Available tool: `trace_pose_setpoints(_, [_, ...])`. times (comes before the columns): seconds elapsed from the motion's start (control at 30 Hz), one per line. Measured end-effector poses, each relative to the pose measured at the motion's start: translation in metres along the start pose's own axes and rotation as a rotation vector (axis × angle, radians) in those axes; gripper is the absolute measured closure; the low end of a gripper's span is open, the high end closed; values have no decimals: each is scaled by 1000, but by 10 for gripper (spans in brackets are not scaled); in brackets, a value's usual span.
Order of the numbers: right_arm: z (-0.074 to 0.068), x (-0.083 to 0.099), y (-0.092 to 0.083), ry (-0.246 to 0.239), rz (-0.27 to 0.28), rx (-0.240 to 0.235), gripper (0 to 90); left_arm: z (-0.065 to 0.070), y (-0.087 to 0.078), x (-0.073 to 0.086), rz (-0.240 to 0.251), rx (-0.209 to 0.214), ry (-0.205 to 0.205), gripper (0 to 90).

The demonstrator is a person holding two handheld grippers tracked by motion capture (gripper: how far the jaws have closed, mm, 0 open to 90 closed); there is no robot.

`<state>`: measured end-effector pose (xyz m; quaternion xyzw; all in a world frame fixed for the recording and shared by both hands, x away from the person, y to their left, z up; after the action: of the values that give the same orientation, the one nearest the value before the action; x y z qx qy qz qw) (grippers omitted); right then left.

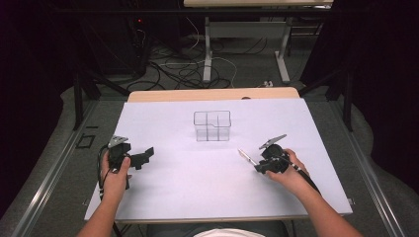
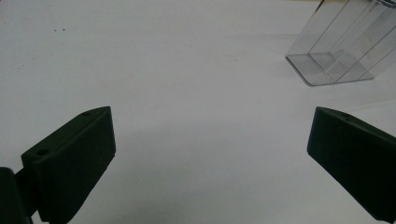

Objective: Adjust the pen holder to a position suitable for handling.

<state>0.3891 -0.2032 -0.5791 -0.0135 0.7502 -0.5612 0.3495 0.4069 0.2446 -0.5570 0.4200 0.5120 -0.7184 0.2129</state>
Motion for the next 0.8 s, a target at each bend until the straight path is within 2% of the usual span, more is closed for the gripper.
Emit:
trace_pose_setpoints(0.1, [-1,1,0,-2,-15,1,695,0,0,0,-9,2,4,10])
trace_pose_setpoints(0.13, [-2,0,4,-14,33,-18,698,0,-1,0,-11,2,4,10])
trace_pose_setpoints(0.17, [-2,2,2,-22,-19,-10,699,0,0,0,-11,3,4,10])
trace_pose_setpoints(0.4, [-2,1,3,-30,-5,-10,710,1,1,1,-14,6,11,10])
trace_pose_setpoints(0.43, [-3,2,1,-25,-47,19,713,1,1,1,-11,9,10,10])
trace_pose_setpoints(0.47, [-2,1,3,-34,-15,16,713,1,1,1,-11,9,10,10])
trace_pose_setpoints(0.53, [-2,2,1,-60,-38,23,717,1,1,1,-13,9,10,10])
trace_pose_setpoints(0.57, [-3,3,1,-46,-56,33,719,1,1,1,-13,9,10,10])
trace_pose_setpoints(0.63, [-4,3,1,-53,-43,32,720,1,1,1,-14,9,9,10])
trace_pose_setpoints(0.67, [-4,2,1,-67,-54,32,725,1,1,1,-14,9,10,10])
trace_pose_setpoints(0.8, [-6,-1,4,-55,-38,22,757,2,2,1,-18,8,10,10])
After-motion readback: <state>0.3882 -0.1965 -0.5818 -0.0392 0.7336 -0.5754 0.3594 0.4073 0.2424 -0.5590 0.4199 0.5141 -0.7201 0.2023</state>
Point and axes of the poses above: each handheld gripper's, and its own axes: y roughly forward along the jaws, x roughly out of its underside, z roughly to its right, the point moved 5 cm from there along y, roughly forward along the jaws, and after that the axes turned 6 degrees about y, right-handed, at the moved point
